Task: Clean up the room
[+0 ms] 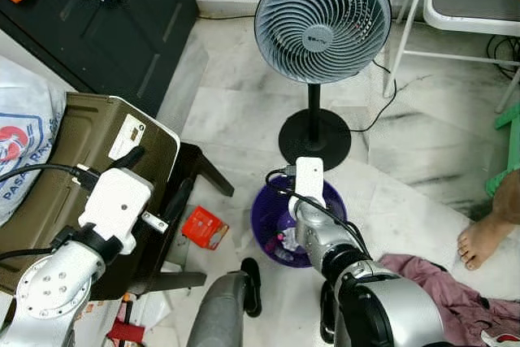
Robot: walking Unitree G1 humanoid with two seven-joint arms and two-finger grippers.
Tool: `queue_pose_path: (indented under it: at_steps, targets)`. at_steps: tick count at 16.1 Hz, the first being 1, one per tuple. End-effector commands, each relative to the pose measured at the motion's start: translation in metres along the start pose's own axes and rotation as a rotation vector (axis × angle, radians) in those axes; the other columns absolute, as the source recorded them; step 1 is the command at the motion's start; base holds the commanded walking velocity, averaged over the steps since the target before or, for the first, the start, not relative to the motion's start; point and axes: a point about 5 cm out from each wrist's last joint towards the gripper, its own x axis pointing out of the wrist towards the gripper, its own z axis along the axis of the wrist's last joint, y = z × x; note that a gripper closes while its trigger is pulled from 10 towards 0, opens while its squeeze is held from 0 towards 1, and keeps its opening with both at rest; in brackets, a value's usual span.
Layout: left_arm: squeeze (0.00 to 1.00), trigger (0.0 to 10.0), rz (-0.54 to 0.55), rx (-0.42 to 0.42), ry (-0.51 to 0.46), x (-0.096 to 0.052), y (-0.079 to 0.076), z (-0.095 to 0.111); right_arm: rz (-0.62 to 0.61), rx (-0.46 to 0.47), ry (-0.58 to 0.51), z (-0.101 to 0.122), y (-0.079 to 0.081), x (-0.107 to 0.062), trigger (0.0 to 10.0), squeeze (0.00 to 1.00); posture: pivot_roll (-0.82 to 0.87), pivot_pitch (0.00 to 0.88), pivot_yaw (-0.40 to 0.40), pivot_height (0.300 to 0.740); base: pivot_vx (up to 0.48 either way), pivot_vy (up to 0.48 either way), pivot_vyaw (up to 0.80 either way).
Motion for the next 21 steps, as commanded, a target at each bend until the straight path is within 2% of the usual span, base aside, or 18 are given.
queue_pose_path:
  at_steps: [1,4,5,6,8,9,10,13,14,15,17,18,21]
  targets:
    - [0.0,10.0,-0.005,-0.004,0.025,0.002,-0.001,-0.004,0.138,0.06,-0.023,0.01,0.044,-0.009,10.0,1.0,0.25,0.311,0.207,0.74,0.0,0.0,0.0]
    - [0.0,10.0,0.015,-0.015,0.003,0.01,-0.003,-0.004,0.233,0.065,-0.107,0.028,0.054,-0.01,10.0,1.0,0.21,0.294,0.183,0.74,0.0,0.0,0.0]
    - [0.0,10.0,0.033,-0.024,-0.012,0.016,-0.004,-0.004,0.312,0.04,-0.17,0.04,0.061,-0.013,10.0,1.0,0.17,0.279,0.161,0.74,0.0,0.0,0.0]
    - [0.0,10.0,0.063,-0.046,-0.032,0.023,-0.006,-0.005,0.405,-0.016,-0.28,0.054,0.064,-0.017,10.0,1.0,0.14,0.268,0.146,0.74,0.0,0.0,0.0]
    - [0.0,10.0,0.11,-0.088,-0.055,0.033,-0.008,-0.006,0.497,-0.112,-0.423,0.067,0.06,-0.025,10.0,1.0,0.07,0.236,0.109,0.74,0.0,0.0,0.0]
    - [0.0,10.0,0.171,-0.138,-0.061,0.043,-0.008,-0.01,0.537,-0.186,-0.512,0.073,0.047,-0.031,10.0,1.0,0.01,0.205,0.082,0.74,0.0,0.0,0.0]
    - [0.0,10.0,0.208,-0.161,-0.074,0.045,-0.007,-0.01,0.53,-0.227,-0.562,0.076,0.039,-0.034,10.0,1.0,0.0,0.196,0.075,0.74,0.0,0.0,0.0]
    - [0.0,10.0,0.3,-0.253,-0.08,0.059,-0.003,-0.02,0.437,-0.206,-0.594,0.085,0.001,-0.037,10.0,1.0,-0.09,0.143,0.057,0.74,0.0,0.0,0.0]
    - [0.0,10.0,0.304,-0.254,-0.094,0.066,-0.003,-0.021,0.4,-0.177,-0.571,0.082,-0.016,-0.038,10.0,1.0,-0.12,0.116,0.049,0.74,0.0,0.0,0.0]
    - [0.0,10.0,0.306,-0.256,-0.111,0.071,-0.005,-0.02,0.375,-0.193,-0.578,0.077,-0.03,-0.043,10.0,1.0,-0.12,0.106,0.045,0.74,0.0,0.0,0.0]
    - [0.0,10.0,0.319,-0.264,-0.13,0.08,-0.007,-0.021,0.338,-0.224,-0.592,0.069,-0.049,-0.051,10.0,1.0,-0.15,0.065,0.031,0.74,0.0,0.0,0.0]
    - [0.0,10.0,0.336,-0.275,-0.132,0.081,-0.009,-0.022,0.299,-0.217,-0.594,0.062,-0.062,-0.058,10.0,1.0,-0.16,0.047,0.024,0.74,0.0,0.0,0.0]
    - [0.0,10.0,0.398,-0.271,-0.112,0.073,-0.012,-0.033,0.26,-0.207,-0.582,0.052,-0.073,-0.068,10.0,1.0,-0.17,0.023,0.037,0.74,0.0,0.0,0.0]
